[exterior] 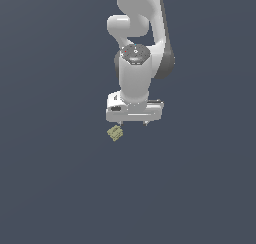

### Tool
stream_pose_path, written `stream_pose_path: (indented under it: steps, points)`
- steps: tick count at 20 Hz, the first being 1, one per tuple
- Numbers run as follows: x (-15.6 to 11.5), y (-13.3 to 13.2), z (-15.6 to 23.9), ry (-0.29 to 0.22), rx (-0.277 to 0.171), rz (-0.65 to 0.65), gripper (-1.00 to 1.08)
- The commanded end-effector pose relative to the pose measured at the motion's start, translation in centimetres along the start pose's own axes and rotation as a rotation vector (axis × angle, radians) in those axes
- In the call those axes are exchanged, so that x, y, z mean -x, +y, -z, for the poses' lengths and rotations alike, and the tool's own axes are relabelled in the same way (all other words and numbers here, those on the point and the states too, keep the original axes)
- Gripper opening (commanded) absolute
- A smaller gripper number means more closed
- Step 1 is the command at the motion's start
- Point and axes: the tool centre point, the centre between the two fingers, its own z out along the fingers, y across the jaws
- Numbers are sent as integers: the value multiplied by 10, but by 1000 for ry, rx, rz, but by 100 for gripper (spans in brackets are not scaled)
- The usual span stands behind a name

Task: Pick up the object and move it to a goal position.

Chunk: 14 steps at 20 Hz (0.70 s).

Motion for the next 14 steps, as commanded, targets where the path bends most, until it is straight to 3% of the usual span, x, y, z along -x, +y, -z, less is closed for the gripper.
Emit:
stream_pose_path:
  steps: [1,14]
  points:
    - [0,0,0,0,0,0,100]
    - [-5,-14,15,30,-25,29,100]
